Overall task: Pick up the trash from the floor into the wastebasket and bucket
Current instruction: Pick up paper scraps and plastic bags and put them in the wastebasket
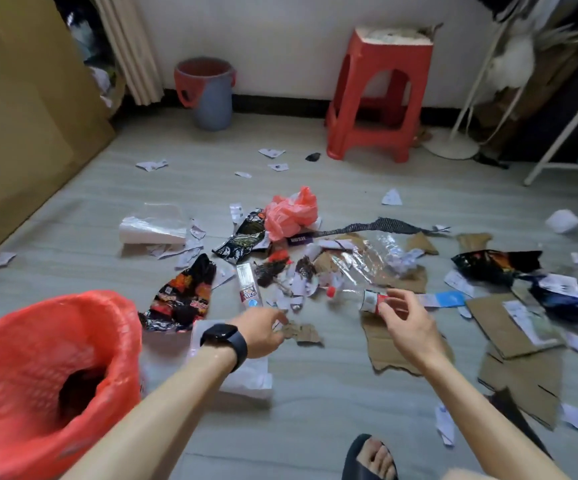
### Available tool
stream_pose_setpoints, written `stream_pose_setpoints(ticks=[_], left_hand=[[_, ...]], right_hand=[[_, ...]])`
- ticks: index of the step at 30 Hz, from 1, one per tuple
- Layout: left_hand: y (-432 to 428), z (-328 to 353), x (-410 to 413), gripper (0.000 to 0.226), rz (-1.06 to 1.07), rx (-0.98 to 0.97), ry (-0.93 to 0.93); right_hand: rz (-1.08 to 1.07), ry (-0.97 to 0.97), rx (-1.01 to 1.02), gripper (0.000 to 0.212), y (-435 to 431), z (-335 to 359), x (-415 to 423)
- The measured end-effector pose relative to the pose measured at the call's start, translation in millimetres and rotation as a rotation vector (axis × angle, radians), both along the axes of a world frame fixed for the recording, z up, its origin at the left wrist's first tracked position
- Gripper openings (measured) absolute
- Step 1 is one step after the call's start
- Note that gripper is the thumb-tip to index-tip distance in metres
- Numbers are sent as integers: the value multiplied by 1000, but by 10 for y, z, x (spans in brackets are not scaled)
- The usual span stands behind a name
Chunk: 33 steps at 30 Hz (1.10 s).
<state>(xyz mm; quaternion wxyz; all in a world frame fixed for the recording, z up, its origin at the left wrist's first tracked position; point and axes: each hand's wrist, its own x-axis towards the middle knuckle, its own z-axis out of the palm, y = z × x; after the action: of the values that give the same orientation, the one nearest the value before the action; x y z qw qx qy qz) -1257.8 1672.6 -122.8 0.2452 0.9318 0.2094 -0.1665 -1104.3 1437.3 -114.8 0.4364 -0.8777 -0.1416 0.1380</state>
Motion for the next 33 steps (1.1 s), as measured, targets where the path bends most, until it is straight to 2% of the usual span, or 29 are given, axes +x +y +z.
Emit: stream_pose_setpoints(ticks=[7,11,15,17,20,23,26,29,31,33], left_hand=[[-346,-1201,367,44,28,-141,150],[-425,-1714,623,52,52,-93,203],[-423,-2052,855,64,4,44,204],[-414,-2198,944,67,-35,106,193],[-409,-2322,1005,58,-20,109,244],[-496,-2346,1022,39,35,134,151],[-646,-2290,946,23,89,104,77],[-725,-2298,792,8,87,-7,58],[-761,-2317,685,11,224,-127,58],[-802,-2368,558,15,255,-129,25]], right_hand=[[18,299,-507,49,-573,-1393,149],[-208,341,-736,65,-848,-1911,193],[-301,362,-754,66,-1085,-2268,245],[-310,312,-768,62,-1153,-2389,207],[-255,171,-735,55,-1179,-2505,54],[-203,70,-645,53,-1211,-2606,-38],[-262,7,-533,44,-1266,-2624,-73],[-288,-71,-561,38,-1349,-2674,-119],[-288,-81,-533,35,-1400,-2742,-155],[-277,-45,-473,34,-1448,-2784,-203]])
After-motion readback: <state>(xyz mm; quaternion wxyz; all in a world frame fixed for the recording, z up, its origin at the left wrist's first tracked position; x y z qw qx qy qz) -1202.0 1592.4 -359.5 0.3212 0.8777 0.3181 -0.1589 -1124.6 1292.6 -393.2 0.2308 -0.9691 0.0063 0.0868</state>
